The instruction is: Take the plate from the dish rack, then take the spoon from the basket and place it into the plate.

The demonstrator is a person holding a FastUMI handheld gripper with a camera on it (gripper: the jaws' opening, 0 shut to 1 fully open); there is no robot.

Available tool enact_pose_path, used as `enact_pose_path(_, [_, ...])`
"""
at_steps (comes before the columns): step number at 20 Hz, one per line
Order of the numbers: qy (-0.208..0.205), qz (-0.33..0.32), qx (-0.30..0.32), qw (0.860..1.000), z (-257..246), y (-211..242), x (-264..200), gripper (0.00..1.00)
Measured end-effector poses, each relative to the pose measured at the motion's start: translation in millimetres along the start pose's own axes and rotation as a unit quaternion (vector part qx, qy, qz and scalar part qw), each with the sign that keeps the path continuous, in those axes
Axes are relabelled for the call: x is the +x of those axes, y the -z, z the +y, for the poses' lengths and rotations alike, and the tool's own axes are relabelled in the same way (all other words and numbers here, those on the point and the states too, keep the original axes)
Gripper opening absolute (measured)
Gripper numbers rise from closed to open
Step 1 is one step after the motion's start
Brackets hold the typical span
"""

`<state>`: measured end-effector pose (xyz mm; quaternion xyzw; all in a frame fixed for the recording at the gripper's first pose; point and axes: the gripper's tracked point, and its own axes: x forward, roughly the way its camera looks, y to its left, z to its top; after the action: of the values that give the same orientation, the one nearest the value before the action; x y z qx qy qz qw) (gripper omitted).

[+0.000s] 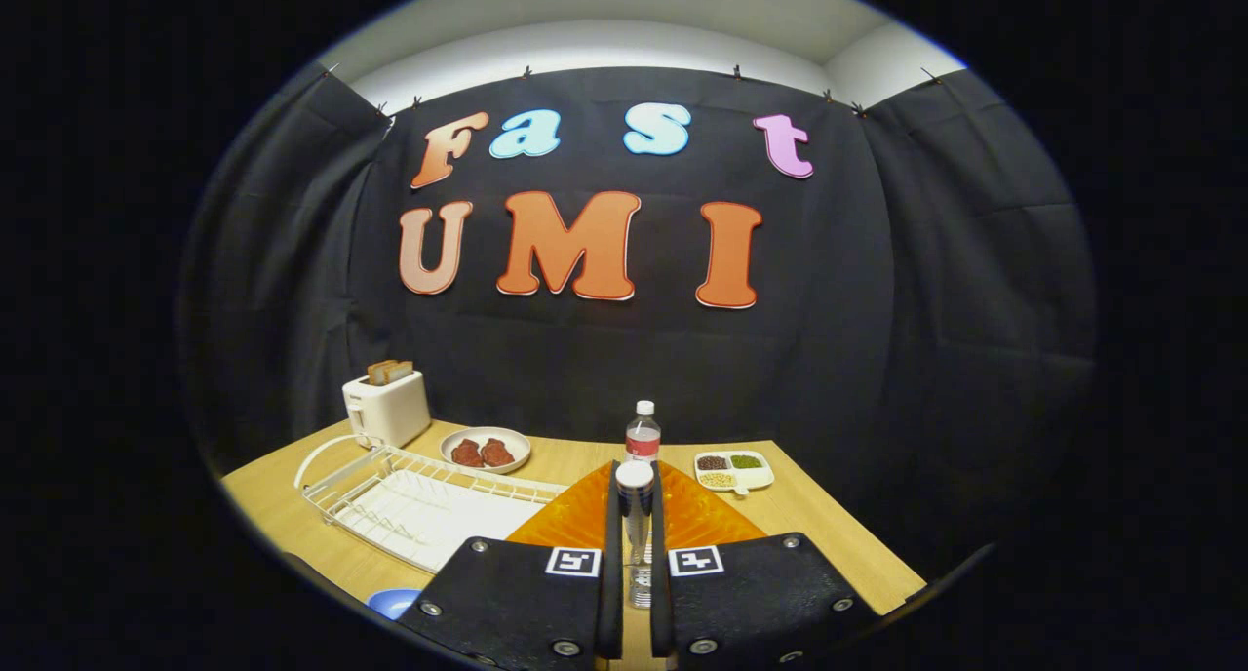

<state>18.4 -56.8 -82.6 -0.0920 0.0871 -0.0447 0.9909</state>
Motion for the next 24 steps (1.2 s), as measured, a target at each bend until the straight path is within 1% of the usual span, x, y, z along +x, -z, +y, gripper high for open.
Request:
enact_pose_path(4, [-0.042,0.006,-0.008,0.999,36.7,-4.1,-21.4,0.11])
enact_pose_path(8, [-0.088,0.009,-0.016,0.996,74.0,5.5,-39.1,0.11])
enact_pose_path(13, [-0.152,0.033,-0.016,0.988,113.2,36.2,-53.4,0.11])
enact_pose_path(20, [-0.210,0.048,-0.009,0.976,145.2,74.6,-60.9,0.11])
enact_pose_path(24, [-0.236,0.053,-0.004,0.970,157.6,101.7,-64.2,0.11])
